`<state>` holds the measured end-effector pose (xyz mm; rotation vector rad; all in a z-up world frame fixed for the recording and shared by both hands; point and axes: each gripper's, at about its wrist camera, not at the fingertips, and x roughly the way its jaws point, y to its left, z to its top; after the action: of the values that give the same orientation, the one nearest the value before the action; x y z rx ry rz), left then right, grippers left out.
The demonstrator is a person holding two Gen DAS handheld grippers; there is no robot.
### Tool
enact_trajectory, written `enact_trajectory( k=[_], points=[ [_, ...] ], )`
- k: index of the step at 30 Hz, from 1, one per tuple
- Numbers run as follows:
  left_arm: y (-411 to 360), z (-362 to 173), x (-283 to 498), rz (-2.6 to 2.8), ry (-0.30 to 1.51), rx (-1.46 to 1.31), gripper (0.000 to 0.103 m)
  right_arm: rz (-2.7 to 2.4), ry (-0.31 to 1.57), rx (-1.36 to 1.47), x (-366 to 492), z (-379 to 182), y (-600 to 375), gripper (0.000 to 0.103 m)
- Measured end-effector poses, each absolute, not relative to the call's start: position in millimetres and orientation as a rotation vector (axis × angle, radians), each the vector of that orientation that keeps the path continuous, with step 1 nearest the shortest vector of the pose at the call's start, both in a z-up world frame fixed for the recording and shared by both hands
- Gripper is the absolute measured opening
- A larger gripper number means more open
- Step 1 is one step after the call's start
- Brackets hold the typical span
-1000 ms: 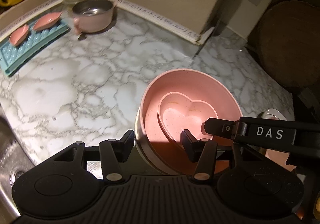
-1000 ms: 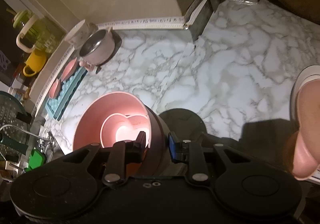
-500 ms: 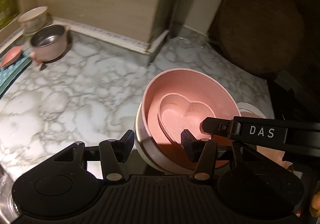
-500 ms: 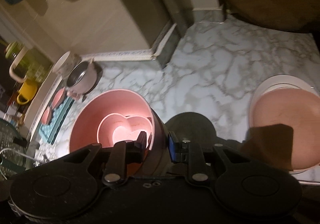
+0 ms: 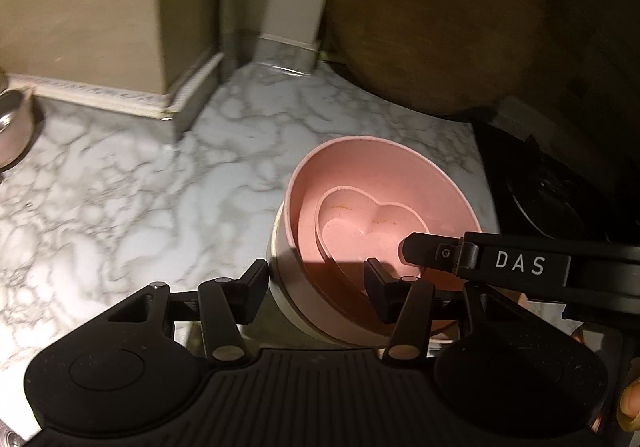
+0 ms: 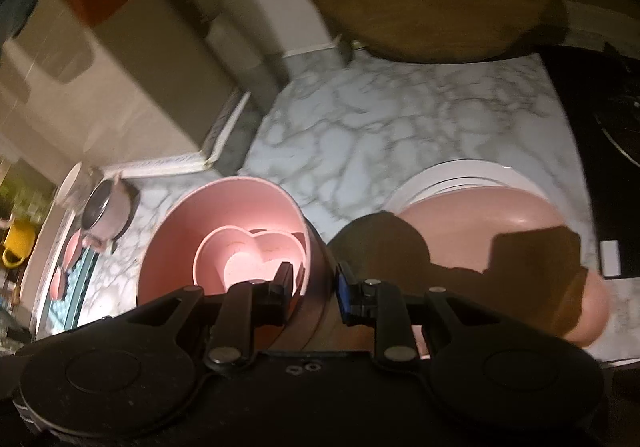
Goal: Organize plates and bowls
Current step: 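Lift the nested pink bowls with both grippers and carry them to the plate stack, then lower the nested bowls onto the cream bowl with both grippers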
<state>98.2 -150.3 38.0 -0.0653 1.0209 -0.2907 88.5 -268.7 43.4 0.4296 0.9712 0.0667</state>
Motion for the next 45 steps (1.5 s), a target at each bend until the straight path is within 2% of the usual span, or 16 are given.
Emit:
enact_trajectory(
  k=[23,45],
  points=[
    [-260,7,118,-0.407,1.088,-0.001,0.052,-0.071,1.003,0.496,87,24,-374,0.022],
    [-281,-36,131,-0.419,1.131,-0.007,0.052,-0.125,1.061,0.472,99,-10,-395,0.022]
  ],
)
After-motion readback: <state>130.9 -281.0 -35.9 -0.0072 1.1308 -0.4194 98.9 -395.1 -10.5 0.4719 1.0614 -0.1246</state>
